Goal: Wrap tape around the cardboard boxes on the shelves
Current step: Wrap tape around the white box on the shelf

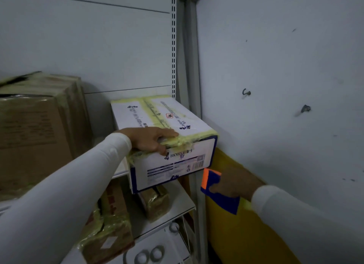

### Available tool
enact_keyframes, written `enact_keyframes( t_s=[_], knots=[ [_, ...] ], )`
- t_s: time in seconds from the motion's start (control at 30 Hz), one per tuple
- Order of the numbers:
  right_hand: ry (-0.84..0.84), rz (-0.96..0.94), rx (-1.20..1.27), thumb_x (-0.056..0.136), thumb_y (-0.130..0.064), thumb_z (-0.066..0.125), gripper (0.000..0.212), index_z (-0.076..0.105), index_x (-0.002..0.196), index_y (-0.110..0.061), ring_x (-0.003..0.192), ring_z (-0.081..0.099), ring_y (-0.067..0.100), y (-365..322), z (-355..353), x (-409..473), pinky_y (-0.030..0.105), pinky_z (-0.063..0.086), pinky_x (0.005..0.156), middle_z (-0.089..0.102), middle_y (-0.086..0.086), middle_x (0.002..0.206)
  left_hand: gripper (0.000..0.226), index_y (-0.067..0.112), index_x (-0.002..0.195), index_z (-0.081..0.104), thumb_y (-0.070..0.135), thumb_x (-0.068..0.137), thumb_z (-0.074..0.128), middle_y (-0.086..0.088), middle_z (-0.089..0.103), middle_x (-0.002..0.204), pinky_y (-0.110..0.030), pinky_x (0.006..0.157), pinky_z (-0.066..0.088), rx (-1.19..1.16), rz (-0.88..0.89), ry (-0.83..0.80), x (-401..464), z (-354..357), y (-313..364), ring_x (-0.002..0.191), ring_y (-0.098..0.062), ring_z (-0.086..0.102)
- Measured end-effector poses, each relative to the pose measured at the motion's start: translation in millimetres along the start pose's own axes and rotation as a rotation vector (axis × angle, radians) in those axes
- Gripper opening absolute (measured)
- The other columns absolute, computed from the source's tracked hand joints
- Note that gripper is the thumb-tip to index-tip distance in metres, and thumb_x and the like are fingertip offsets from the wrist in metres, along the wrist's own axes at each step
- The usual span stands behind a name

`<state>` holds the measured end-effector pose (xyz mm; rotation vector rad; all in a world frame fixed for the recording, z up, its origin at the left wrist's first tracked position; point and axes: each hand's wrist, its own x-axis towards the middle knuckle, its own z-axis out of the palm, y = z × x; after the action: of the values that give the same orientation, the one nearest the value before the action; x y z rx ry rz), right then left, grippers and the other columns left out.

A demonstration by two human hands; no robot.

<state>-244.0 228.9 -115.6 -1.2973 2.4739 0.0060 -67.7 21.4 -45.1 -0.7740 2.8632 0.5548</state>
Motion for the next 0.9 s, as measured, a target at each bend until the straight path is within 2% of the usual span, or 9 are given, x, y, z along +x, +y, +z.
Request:
enact_keyframes(
  t_s=[0.1,0.2,0.27,0.33,0.4,0.53,0.7,0.8,0.9],
  knots=[
    [0.029,0.000,0.256,0.085,-0.058,0.061,0.044,0.054,0.074,-0.016,0.066,0.060,0.015,28,11,-3,0.021,0.040,0.052,0.063,0.003,0.076,0.083,0.044,0.143,0.031,0.070,0.071,0.062,0.009,0.029,0.153,-0.043,0.116,0.020,0.081,-0.033,0.024,0,-3,9,0.140,-0.020,0.028],
    [0.074,-0.097,0.507,0.087,-0.051,0.063,0.038,0.059,0.072,-0.016,0.059,0.065,0.008,44,1,-16,0.017,0.042,0.051,0.068,-0.004,0.065,0.090,0.028,0.130,0.045,0.090,0.065,0.042,0.000,0.050,0.135,-0.042,0.095,0.041,0.299,-0.120,0.185,11,3,37,0.116,-0.025,0.052],
    [0.057,-0.182,0.650,0.086,-0.045,0.066,0.032,0.061,0.069,-0.019,0.052,0.064,0.002,51,-6,-25,0.016,0.043,0.051,0.068,-0.009,0.056,0.090,0.022,0.131,0.041,0.087,0.069,0.042,-0.002,0.046,0.135,-0.043,0.090,0.043,0.425,-0.110,0.274,16,18,50,0.117,-0.028,0.051],
    [0.067,-0.239,0.669,0.082,-0.048,0.068,0.037,0.064,0.069,-0.013,0.058,0.067,0.012,60,-11,-28,0.022,0.047,0.057,0.072,0.001,0.066,0.081,0.019,0.135,0.037,0.075,0.078,0.048,-0.006,0.043,0.135,-0.045,0.091,0.046,0.501,-0.074,0.292,19,31,50,0.122,-0.028,0.047],
    [0.071,-0.290,0.663,0.079,-0.050,0.068,0.041,0.060,0.064,-0.013,0.057,0.064,0.017,66,-17,-29,0.023,0.045,0.055,0.069,0.007,0.065,0.075,0.018,0.135,0.037,0.069,0.081,0.051,-0.006,0.047,0.131,-0.045,0.089,0.049,0.513,-0.068,0.286,17,31,45,0.121,-0.027,0.047],
    [0.036,-0.401,0.715,0.080,-0.047,0.070,0.044,0.050,0.051,-0.020,0.044,0.051,0.010,73,-34,-35,0.016,0.036,0.047,0.055,-0.003,0.048,0.075,0.021,0.142,0.032,0.067,0.085,0.047,-0.005,0.041,0.145,-0.045,0.098,0.045,0.536,-0.082,0.263,11,28,42,0.130,-0.027,0.042],
    [-0.057,-0.507,0.753,0.066,-0.059,0.070,0.044,0.055,0.055,-0.019,0.050,0.056,0.014,82,-48,-38,0.018,0.040,0.050,0.060,0.004,0.058,0.077,0.031,0.149,0.022,0.068,0.086,0.045,0.001,0.026,0.156,-0.041,0.107,0.036,0.518,-0.100,0.267,-12,27,38,0.140,-0.021,0.030],
    [-0.138,-0.580,0.765,0.065,-0.058,0.070,0.040,0.059,0.057,-0.021,0.056,0.059,0.016,76,-51,-36,0.021,0.043,0.054,0.062,0.006,0.064,0.074,0.032,0.146,0.028,0.069,0.085,0.047,0.003,0.032,0.153,-0.042,0.104,0.040,0.515,-0.130,0.309,-16,26,39,0.137,-0.020,0.036],
    [-0.177,-0.639,0.788,0.069,-0.052,0.071,0.028,0.064,0.055,-0.029,0.057,0.062,0.012,64,-53,-34,0.020,0.045,0.055,0.065,0.000,0.064,0.073,0.030,0.139,0.037,0.069,0.080,0.053,0.005,0.045,0.142,-0.041,0.096,0.045,0.479,-0.161,0.385,-14,33,43,0.127,-0.022,0.046]
  ],
)
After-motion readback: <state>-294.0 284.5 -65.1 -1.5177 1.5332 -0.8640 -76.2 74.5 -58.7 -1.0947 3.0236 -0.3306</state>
